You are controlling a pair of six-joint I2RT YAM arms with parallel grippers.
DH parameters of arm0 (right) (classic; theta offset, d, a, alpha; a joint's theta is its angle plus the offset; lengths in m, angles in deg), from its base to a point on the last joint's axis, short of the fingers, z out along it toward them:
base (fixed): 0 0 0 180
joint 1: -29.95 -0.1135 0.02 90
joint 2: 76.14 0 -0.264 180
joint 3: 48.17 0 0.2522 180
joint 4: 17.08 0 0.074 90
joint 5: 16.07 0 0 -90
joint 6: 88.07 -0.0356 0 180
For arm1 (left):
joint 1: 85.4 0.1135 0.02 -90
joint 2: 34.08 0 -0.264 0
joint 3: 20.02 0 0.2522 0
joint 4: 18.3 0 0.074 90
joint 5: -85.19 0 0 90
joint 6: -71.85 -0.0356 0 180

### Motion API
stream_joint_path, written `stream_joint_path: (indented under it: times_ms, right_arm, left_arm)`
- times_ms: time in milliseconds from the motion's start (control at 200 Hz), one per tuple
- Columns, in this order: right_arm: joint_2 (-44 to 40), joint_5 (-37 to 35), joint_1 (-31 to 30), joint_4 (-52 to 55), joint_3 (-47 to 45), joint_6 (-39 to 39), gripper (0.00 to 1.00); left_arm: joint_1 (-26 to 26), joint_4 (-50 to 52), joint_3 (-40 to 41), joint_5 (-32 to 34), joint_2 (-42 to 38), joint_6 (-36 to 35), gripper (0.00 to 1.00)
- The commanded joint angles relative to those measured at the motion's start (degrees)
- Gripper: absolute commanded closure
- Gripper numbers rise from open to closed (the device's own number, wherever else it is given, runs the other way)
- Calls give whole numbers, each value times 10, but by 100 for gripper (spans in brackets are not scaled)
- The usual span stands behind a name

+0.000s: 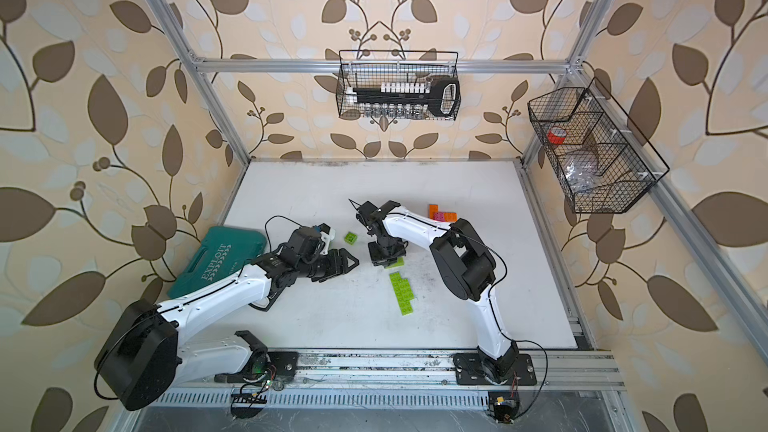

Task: Assemble a small pinwheel with lego
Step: Pick up the lego brick from the center of the board.

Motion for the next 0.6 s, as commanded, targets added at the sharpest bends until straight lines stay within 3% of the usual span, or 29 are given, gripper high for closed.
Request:
stream_joint_path:
  times_ms: [0,240,595]
  right_arm:
    - [-46,24,17,-3,-26,34,93]
    - [-91,36,26,6,-73,61,93]
    - [-96,54,25,-2,-114,56,93]
  left_arm:
    - [-41,53,-35,82,15,-37,30]
    - [-87,-2,-41,80,72,-11,29]
    - [-97,-23,-47,70,104,0,29]
